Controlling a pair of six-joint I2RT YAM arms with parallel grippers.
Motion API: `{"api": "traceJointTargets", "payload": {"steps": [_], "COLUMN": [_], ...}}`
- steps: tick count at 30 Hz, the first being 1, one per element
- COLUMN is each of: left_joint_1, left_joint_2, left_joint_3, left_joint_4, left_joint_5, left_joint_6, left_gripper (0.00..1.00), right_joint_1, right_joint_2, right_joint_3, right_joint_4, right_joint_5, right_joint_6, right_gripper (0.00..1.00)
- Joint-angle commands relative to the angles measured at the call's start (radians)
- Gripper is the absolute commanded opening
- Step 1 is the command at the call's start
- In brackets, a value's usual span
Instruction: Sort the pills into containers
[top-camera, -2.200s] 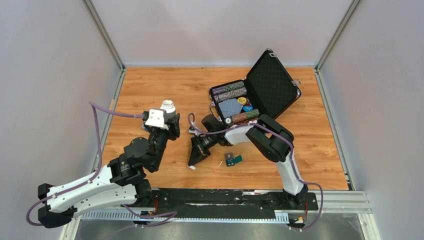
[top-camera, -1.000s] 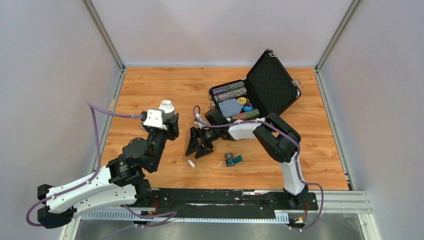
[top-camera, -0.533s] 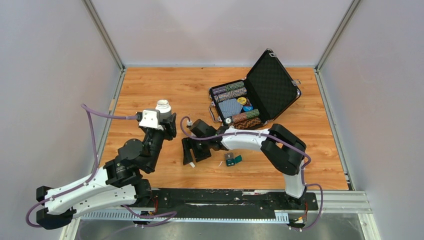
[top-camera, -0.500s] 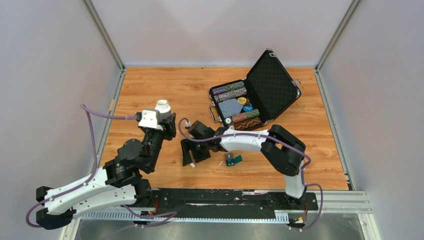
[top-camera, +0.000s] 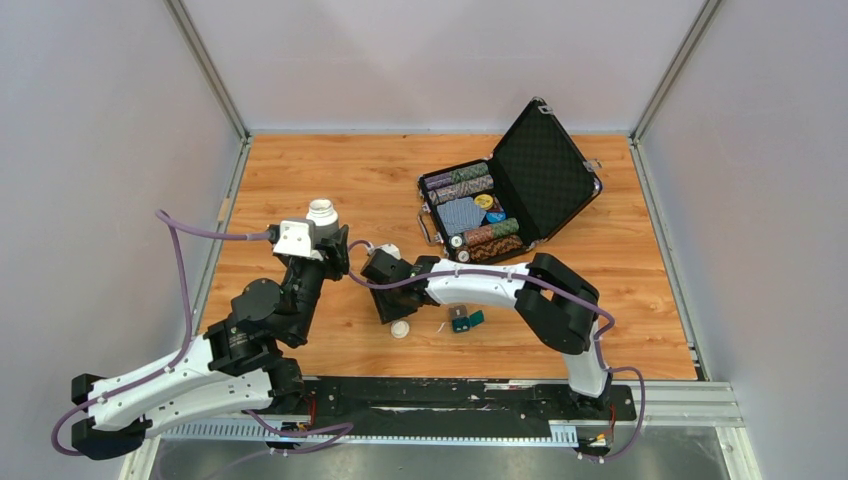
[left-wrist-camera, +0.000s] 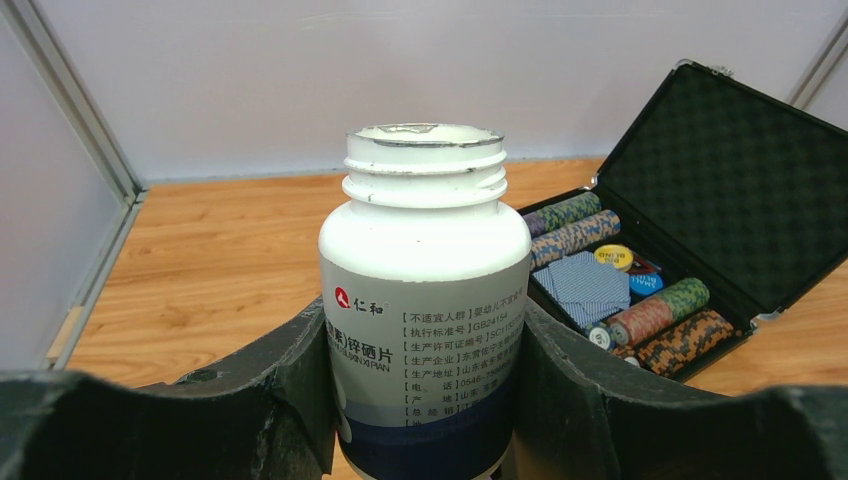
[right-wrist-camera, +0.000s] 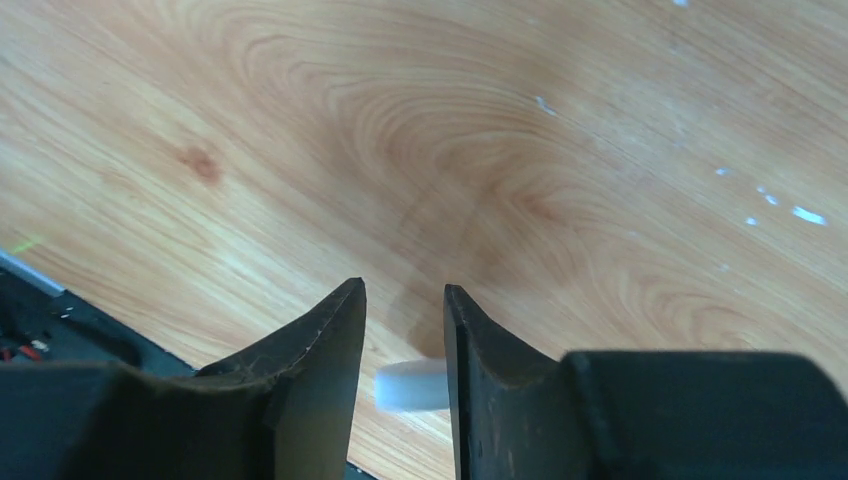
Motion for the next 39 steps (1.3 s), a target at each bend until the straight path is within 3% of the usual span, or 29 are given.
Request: {"api": "traceJointTargets", "payload": {"steps": [1,7,12,16,23,39], "left_joint_1": [-0.002,-0.002,-0.002,-0.002,-0.002,-0.002], "left_joint_2": [-0.004,-0.007,-0.012,-0.012,-0.011,-0.001], "left_joint_3": [0.026,0.027,0.028,0.029,0.028,0.025], "left_joint_4": [0.03,0.023,0.015,0.011,0.016,0.03], "left_joint_5": [-0.015,-0.014,-0.011,-0.01,-0.008,-0.009], "left_joint_6": [0.0,-0.01,-0.017,-0.019,-0.021,-0.016], "left_gripper": [0.0,0.0,0.0,0.0,0.0,0.0], "right_joint_1": [0.004,0.001,0.001,0.008,0.056,0.102], "right_joint_2": [-0.012,-0.04,-0.067,-0.123,-0.202,-0.105], "right_joint_3": [0.001,-0.028,-0.048,-0.069,-0.132,-0.129], "right_joint_4": [-0.042,-0.026,-0.025,-0.026,-0.032,-0.095], "right_joint_5": [0.072,0.059,0.08,0.108,0.164,0.194], "right_joint_6": [-0.021,-0.015,-0.013,-0.02,-0.036,0.01], "right_gripper": [0.34,0.3,0.48,0.51,0.43,0.33]}}
